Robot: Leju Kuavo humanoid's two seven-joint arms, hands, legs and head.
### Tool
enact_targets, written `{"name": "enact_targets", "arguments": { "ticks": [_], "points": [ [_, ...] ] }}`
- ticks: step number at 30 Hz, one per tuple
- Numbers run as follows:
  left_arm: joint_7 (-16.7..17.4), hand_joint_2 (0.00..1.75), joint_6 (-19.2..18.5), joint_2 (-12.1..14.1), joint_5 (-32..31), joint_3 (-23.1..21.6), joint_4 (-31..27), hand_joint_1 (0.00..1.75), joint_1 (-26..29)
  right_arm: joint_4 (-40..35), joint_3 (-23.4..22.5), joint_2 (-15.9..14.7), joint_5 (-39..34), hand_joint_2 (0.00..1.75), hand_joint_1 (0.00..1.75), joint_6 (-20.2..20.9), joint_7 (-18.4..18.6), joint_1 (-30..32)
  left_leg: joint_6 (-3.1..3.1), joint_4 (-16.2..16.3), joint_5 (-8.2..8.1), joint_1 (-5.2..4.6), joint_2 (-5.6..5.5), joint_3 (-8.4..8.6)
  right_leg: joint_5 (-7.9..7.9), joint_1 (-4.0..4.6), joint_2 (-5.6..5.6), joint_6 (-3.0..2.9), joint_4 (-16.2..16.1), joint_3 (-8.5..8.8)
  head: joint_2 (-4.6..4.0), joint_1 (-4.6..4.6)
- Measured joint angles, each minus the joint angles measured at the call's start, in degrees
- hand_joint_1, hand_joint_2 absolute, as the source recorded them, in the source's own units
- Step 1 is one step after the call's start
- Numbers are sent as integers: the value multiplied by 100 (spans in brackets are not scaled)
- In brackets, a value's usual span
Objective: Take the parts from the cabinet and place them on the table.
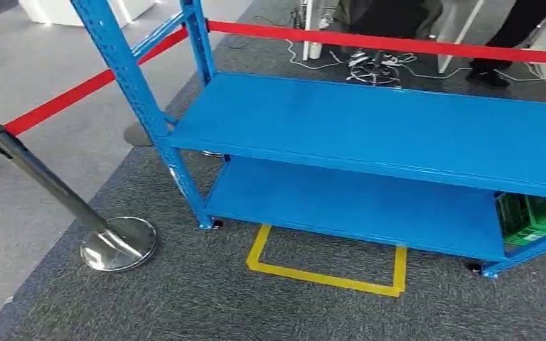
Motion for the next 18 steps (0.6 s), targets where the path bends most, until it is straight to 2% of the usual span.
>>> {"name": "enact_targets", "arguments": {
  "ticks": [3,4,5,6,7,8,9,10,11,13,14,15,18],
  "points": [
    [-260,175,-155,-264,-4,386,-61,0,187,2,-17,-2,37,0,0,111,-20,31,136,11,-4,-51,201,40,56,-45,183,134,-138,-39,0,20],
    [-277,175,-155,-367,-4,476,-70,0,218,2,-26,-2,41,0,0,116,-22,30,205,-39,41,-15,333,51,61,-56,167,163,-109,-37,0,11],
    [-297,175,-153,-404,2,547,-70,0,243,2,-33,-2,44,0,0,118,-22,30,228,-46,48,-27,387,59,-72,-8,-248,170,60,-106,0,60],
    [-297,175,-146,-469,24,609,-74,0,275,4,-35,-2,46,0,0,124,-24,17,264,-45,39,-38,480,58,-320,0,-510,190,421,-285,0,103],
    [-314,175,-146,-493,83,631,-101,0,303,4,-35,-2,46,0,0,142,-24,13,273,-45,34,-57,569,61,-580,-7,-615,202,899,-502,0,105],
    [-319,175,-151,-515,90,666,-107,0,315,4,-35,-4,57,0,0,157,-24,14,283,-43,27,-70,658,53,-780,-11,-661,211,1340,-702,0,101],
    [-358,175,-166,-532,92,698,-122,0,323,4,-39,-4,53,0,0,168,-24,12,288,-43,20,-78,731,58,-881,-12,-678,220,1640,-831,0,107],
    [-367,175,-190,-552,66,729,-127,0,323,7,-42,-4,39,0,0,168,-24,13,284,-43,13,-84,800,64,-833,-11,-684,222,1664,-826,0,96],
    [-373,175,-212,-565,55,744,-129,0,323,7,-46,-4,-42,0,0,157,-28,13,270,-42,4,-90,830,75,-681,-10,-688,216,1442,-680,0,107],
    [-382,175,-257,-585,22,771,-131,0,322,7,-50,-4,-408,0,0,109,-59,15,238,-42,-16,-91,884,119,-222,-8,-751,166,392,-49,0,107],
    [-391,175,-280,-596,-11,788,-135,0,322,7,-48,-4,-514,0,0,105,-83,14,216,-42,-28,-99,890,146,-148,-3,-848,141,-15,201,0,105],
    [-417,175,-314,-609,-50,819,-135,0,319,9,-46,-4,-640,0,0,105,-113,7,177,-16,-53,-141,891,144,-178,15,-851,107,-81,217,0,99],
    [-518,175,-448,-666,-195,915,-135,0,300,33,-44,-4,-759,0,0,197,-135,7,82,-77,-2,-114,900,168,-156,54,-811,10,-79,163,0,90]
  ]
}}
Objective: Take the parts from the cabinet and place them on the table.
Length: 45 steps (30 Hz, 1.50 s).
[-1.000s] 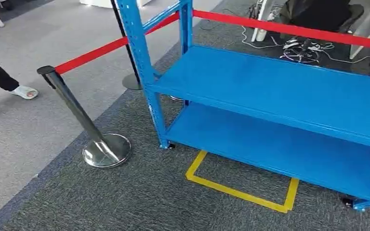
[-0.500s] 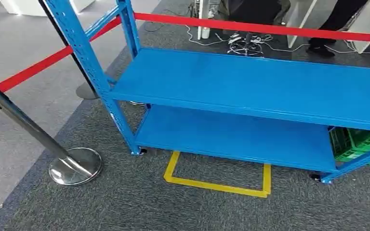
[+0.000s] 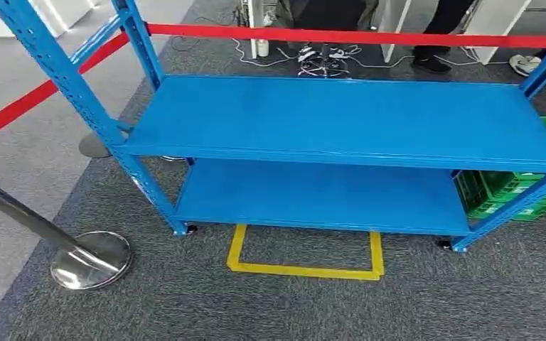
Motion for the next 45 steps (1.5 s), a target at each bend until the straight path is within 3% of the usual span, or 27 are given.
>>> {"name": "enact_targets", "arguments": {
  "ticks": [1,2,3,5,6,7,8,9,10,11,12,14,15,16,17,19,20,24,25,28,31,32,35,36,38,39,45],
  "points": [
    [-11,175,-11,-15,-15,24,-4,0,0,4,0,2,-13,0,0,9,0,-4,-39,6,-25,1,3,-9,33,-37,29,-47,-43,67,0,9],
    [-17,175,-26,-20,-35,44,-9,0,0,6,0,2,-26,0,0,13,0,-7,-70,98,-116,10,-105,-35,52,-51,34,-74,-57,53,0,-11],
    [-17,175,-35,-33,-44,55,-9,0,0,7,2,2,-31,0,0,15,0,-9,-87,405,-333,8,-190,-175,65,-59,47,-106,-57,45,0,-24],
    [-22,175,-55,-52,-52,83,-9,0,0,15,2,2,-39,0,0,28,0,-11,-107,1369,-787,9,-233,-661,68,-55,77,-128,-56,22,0,-44],
    [-35,175,-63,-61,-59,94,-9,0,0,24,2,2,-39,0,0,28,0,-11,-111,1776,-902,8,-236,-889,67,-50,98,-131,-56,15,0,-41],
    [-35,175,-65,-65,-61,96,-9,0,0,26,2,2,-41,0,0,28,0,-11,-111,1870,-854,8,-238,-966,67,-50,123,-131,-56,16,0,-39],
    [-35,175,-65,-70,-61,98,-9,0,0,28,2,2,-41,0,0,28,0,-12,-103,1722,-675,8,-239,-915,66,-50,149,-131,-56,23,0,-44],
    [-35,175,-65,-74,-63,100,-9,0,1,30,2,2,-41,0,0,28,0,-12,-90,1379,-421,10,-239,-767,65,-53,176,-129,-56,34,0,-39],
    [-35,175,-65,-74,-63,103,-9,0,1,31,2,2,-41,0,0,28,0,-14,-73,841,-121,10,-247,-514,63,-58,205,-123,-56,51,0,-44],
    [-35,175,-65,-76,-63,103,-9,0,1,31,2,2,-41,0,0,28,0,-15,-62,360,68,17,-304,-274,58,-58,228,-100,-56,58,0,-44],
    [-35,175,-65,-78,-63,103,-9,0,2,31,2,2,-41,0,0,28,0,-19,-46,57,88,14,-373,-162,36,-1,251,-50,-11,43,0,-59],
    [-37,175,-72,-105,-66,109,-9,0,4,31,2,0,-41,0,0,28,0,-13,-11,21,96,33,-368,-172,18,4,267,-28,-18,-9,0,-50],
    [-37,175,-72,-109,-67,109,-9,0,5,31,0,-2,-43,0,0,28,0,-9,-38,20,89,30,-366,-174,-36,3,265,-169,-26,5,0,-37],
    [-37,175,-74,-109,-79,109,-9,0,6,31,0,-2,-44,0,0,44,4,-11,-23,20,93,21,-366,-168,-22,5,264,-217,-36,16,0,-26],
    [-41,175,-81,-114,-98,111,-9,0,5,31,0,-2,-44,0,0,77,9,-12,-10,20,98,13,-366,-167,3,0,264,-203,-56,24,0,-35],
    [-72,175,-98,-120,-146,120,-9,0,1,35,-4,-2,-59,0,0,150,33,-12,40,22,99,2,-366,-170,77,-12,261,-61,-109,44,0,-35],
    [-92,175,-114,-122,-171,131,-9,0,-4,42,-7,-2,-59,0,0,177,44,-14,47,22,100,1,-366,-170,81,-16,261,-21,-130,53,0,-33],
    [-140,175,-190,-149,-254,186,-9,0,-18,81,-17,-2,-109,0,0,271,88,-23,61,26,99,-2,-366,-170,95,-22,262,38,-148,60,0,-35],
    [-146,175,-214,-155,-267,201,-9,0,-21,85,-18,-2,-142,175,0,289,96,-24,61,26,99,-3,-366,-171,95,-22,261,40,-148,60,0,-35],
    [-54,175,-315,-159,-203,225,-9,0,-28,129,-22,-2,-192,175,0,236,107,-55,62,25,99,-2,-366,-171,93,-22,261,47,-147,63,0,-37],
    [-105,175,-295,-166,-286,227,-13,0,-31,164,-75,-7,936,175,0,1061,68,-57,72,21,107,3,-366,-171,93,-14,262,47,-145,61,0,-37],
    [-94,175,-293,-166,-280,225,-15,0,-31,177,-138,-9,1391,175,0,1155,72,-68,73,19,108,4,-366,-168,92,-13,261,47,-145,57,0,-37],
    [79,175,-277,-166,-216,179,-72,0,2,177,-212,-9,1508,175,0,795,168,-75,71,16,110,9,-368,-165,83,-8,254,51,-139,55,0,-35],
    [105,175,-277,-168,-208,173,-79,0,7,175,-223,-9,1508,0,0,747,192,-76,70,16,110,11,-367,-165,83,-5,257,50,-134,56,0,-37],
    [144,175,-275,-166,-208,164,-92,0,10,175,-236,-9,1359,0,0,721,214,-75,66,16,113,11,-365,-166,84,-3,259,49,-132,57,0,-39],
    [175,0,-275,-166,-210,162,-98,0,11,175,-236,-9,1160,0,0,726,221,-76,67,16,113,11,-365,-164,83,-3,257,49,-132,53,0,-37],
    [352,0,-177,-192,-360,159,-179,0,70,184,-238,-9,988,0,0,656,234,-81,66,15,113,13,-365,-163,83,-3,256,48,-132,54,0,-35]
  ]
}}
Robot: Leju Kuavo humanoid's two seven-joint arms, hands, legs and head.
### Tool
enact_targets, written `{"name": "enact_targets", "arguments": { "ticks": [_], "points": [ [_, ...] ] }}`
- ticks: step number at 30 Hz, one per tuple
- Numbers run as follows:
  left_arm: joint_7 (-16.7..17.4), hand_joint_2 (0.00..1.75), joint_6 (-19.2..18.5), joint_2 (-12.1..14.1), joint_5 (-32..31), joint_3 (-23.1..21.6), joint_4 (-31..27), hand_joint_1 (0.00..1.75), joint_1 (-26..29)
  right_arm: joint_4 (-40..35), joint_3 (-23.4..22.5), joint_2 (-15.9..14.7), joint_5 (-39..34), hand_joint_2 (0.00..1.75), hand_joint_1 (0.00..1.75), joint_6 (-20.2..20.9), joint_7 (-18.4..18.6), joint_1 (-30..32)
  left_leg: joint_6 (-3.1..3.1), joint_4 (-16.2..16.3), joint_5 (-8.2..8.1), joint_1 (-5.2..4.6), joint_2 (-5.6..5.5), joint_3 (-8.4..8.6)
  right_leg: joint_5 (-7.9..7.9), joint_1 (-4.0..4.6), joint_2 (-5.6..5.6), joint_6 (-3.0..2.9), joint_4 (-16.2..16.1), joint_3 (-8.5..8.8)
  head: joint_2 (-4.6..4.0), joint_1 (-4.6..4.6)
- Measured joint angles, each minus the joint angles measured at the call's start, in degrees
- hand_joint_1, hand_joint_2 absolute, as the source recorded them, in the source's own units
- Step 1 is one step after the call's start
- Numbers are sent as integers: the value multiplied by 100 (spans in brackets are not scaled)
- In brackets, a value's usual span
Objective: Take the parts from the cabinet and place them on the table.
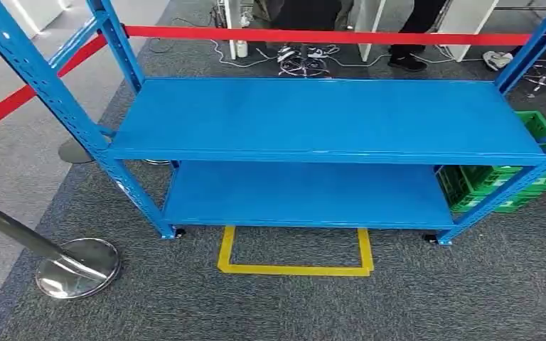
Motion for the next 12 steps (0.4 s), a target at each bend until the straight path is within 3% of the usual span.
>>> {"name": "enact_targets", "arguments": {
  "ticks": [5,12],
  "points": [
    [155,0,0,-15,2,-37,-79,0,40,4,-9,0,439,0,0,-173,68,-5,0,0,0,0,0,1,0,-1,0,0,0,1,0,-2],
    [229,0,-4,-15,2,-63,-105,0,49,2,-31,0,522,0,0,-181,98,-4,0,0,0,0,0,2,1,0,0,0,0,1,0,-2]
  ]
}}
